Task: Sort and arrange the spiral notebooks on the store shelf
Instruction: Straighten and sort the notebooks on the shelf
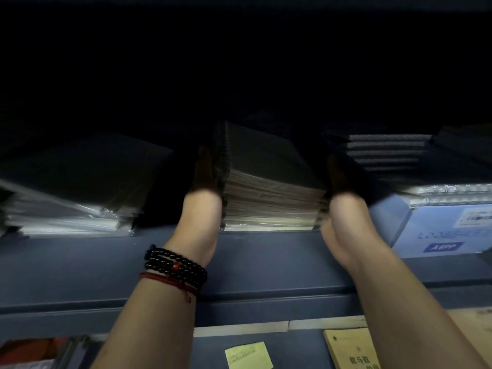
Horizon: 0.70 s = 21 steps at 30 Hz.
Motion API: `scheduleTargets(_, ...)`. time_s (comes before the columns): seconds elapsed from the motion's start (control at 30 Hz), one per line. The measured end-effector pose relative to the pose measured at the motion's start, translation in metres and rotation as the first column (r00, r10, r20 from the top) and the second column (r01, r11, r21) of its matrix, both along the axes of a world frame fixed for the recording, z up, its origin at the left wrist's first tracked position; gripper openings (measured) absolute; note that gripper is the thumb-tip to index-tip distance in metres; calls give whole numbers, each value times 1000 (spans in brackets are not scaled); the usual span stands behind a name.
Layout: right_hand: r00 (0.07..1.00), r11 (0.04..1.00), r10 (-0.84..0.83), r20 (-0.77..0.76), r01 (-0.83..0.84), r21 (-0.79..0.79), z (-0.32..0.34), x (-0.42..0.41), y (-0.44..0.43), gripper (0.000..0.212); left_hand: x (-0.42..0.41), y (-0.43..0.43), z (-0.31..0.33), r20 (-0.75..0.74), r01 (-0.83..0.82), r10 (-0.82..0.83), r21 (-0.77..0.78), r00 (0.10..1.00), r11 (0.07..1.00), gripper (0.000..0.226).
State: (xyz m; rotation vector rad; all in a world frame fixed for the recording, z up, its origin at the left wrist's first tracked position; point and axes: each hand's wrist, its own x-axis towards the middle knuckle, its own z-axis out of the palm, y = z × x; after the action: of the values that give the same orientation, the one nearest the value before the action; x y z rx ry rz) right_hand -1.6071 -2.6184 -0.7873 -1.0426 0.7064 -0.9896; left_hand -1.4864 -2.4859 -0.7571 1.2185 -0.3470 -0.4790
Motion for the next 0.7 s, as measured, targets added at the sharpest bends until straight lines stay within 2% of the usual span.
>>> scheduleTargets(0.07, 999, 999, 38, 6, -38, -18, -4, 0, -3, 79, 0, -3, -4, 39, 0, 0, -11, 999, 1000, 58)
scheduleTargets(0.1, 998, 998, 57, 5, -57, -33, -5, 0, -4, 82, 0, -3, -7, 56, 10, -9, -15, 998, 1000, 56)
scheduleTargets(0.27, 998, 992, 59, 4, -58, -112, -8, 0, -3, 63, 8, -1, -13, 102, 81, -79, -17, 992, 997, 58)
scheduleTargets(0.43, 998, 993, 24, -55, -31, -114, -7, -1, -1, 57, 9, 2, -15, 103, 102, -102, 5, 989, 995, 49)
scheduleTargets(0.53, 996, 991, 87, -34, -90, -97, -6, -2, 1, 50, 6, 3, -13, 103, 132, -132, 9, 986, 991, 54)
scheduleTargets(0.63, 992, 985, 125, -13, -126, -114, -6, -2, -1, 72, 4, 2, -12, 94, 151, -149, -17, 984, 988, 48)
scheduleTargets(0.7, 990, 982, 139, 21, -135, -134, -7, -1, -2, 81, 3, 1, -13, 97, 181, -177, -31, 979, 983, 45)
